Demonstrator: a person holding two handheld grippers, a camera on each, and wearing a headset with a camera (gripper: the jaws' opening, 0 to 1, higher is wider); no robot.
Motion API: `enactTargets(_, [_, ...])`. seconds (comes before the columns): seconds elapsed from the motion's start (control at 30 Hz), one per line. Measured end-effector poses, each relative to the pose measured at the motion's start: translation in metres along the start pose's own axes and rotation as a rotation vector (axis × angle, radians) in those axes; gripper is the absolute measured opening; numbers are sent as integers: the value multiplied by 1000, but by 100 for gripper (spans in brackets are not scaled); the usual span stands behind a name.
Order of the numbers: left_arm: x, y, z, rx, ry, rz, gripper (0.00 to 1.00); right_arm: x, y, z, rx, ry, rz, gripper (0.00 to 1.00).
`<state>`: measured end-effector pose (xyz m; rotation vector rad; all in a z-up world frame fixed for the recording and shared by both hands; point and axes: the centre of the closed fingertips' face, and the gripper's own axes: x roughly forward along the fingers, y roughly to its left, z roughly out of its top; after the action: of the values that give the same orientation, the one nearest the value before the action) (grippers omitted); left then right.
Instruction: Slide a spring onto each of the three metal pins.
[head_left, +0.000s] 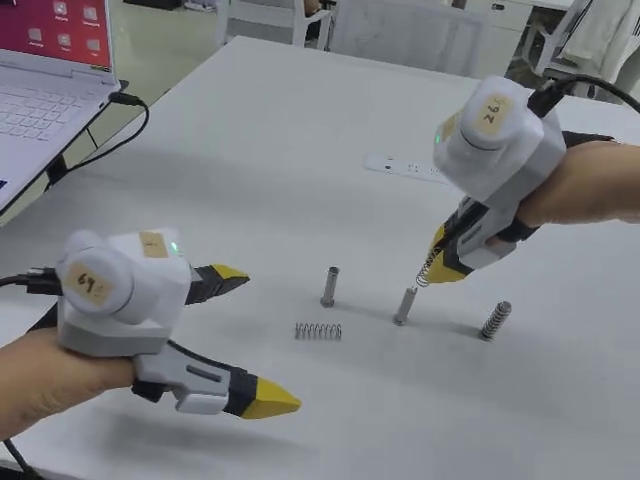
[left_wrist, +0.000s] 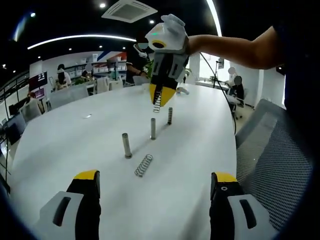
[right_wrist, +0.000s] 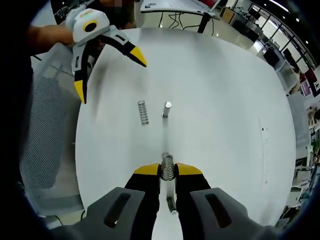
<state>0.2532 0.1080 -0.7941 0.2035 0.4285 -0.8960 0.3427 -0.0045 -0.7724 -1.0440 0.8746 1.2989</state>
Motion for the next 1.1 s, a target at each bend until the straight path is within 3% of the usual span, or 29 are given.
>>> enactTargets(0.67, [1, -2, -2, -1, 7, -10, 86, 19, -2, -3, 12, 24, 36, 9])
enactTargets(1.1, [-2, -2, -5, -1, 14, -10, 85, 44, 0, -8, 18, 65, 43, 9])
